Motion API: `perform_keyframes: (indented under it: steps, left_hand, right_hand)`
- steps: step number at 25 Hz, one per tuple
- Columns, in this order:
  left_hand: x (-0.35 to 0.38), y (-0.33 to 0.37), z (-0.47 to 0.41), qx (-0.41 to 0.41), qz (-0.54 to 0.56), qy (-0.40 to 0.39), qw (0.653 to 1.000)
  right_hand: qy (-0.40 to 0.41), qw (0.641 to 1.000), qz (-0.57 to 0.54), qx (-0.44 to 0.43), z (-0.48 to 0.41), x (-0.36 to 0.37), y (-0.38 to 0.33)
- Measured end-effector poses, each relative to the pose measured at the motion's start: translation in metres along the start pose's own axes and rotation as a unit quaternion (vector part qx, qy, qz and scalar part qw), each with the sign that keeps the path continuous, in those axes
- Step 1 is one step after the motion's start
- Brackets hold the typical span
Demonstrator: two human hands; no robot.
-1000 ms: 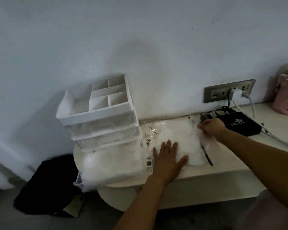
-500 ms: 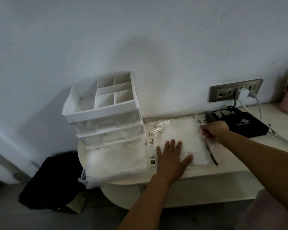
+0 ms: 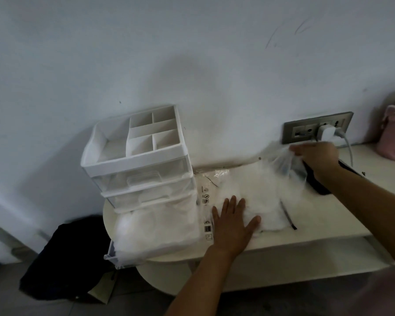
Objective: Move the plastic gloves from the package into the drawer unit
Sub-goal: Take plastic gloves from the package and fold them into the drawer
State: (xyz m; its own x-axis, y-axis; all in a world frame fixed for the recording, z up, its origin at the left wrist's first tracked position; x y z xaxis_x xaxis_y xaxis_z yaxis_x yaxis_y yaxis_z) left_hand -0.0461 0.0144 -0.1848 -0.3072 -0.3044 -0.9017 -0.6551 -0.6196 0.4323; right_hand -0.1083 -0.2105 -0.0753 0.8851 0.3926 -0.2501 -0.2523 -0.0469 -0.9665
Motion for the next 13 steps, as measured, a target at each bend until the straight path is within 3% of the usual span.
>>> perform_keyframes:
  steps: [2,5,8,11,13]
  left_hand:
    - [0.001,-0.002,-0.001,-0.011,-0.007,-0.019,1.000]
    - [-0.005,0.003,-0.006,-0.038,0.029,-0.032,0.998]
    - [-0.034,0.021,-0.012,-0.053,0.184,0.028,0.981]
    - [-0.080,0.055,-0.012,0.022,0.300,0.085,0.950]
    - [-0.104,0.071,-0.017,0.068,0.311,0.092,0.943]
  right_hand:
    - [0.048,0.995,-0.021,-0.082,0.002,-0.019,-0.022]
    - [0.043,0.977,-0.010,-0.206,0.014,-0.037,-0.051]
    - [0.009,0.950,0.046,-0.309,0.030,-0.036,-0.067]
    - [-0.076,0.903,0.131,-0.402,0.050,-0.022,-0.079]
    - [-0.173,0.884,0.170,-0.400,0.062,-0.007,-0.075]
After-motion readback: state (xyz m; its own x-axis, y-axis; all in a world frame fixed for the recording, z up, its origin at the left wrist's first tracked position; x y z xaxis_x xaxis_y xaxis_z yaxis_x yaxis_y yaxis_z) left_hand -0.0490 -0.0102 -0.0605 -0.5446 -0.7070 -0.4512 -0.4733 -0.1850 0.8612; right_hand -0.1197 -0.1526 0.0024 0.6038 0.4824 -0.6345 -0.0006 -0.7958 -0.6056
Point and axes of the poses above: each hand's wrist, its own z-axis away from the middle knuckle, its own x-axis out of the palm, y = z × x, the point moved 4 cm from there along -z, towards the middle knuckle, and after that the axes turned 3 degrees about y, right-handed, at the moved point
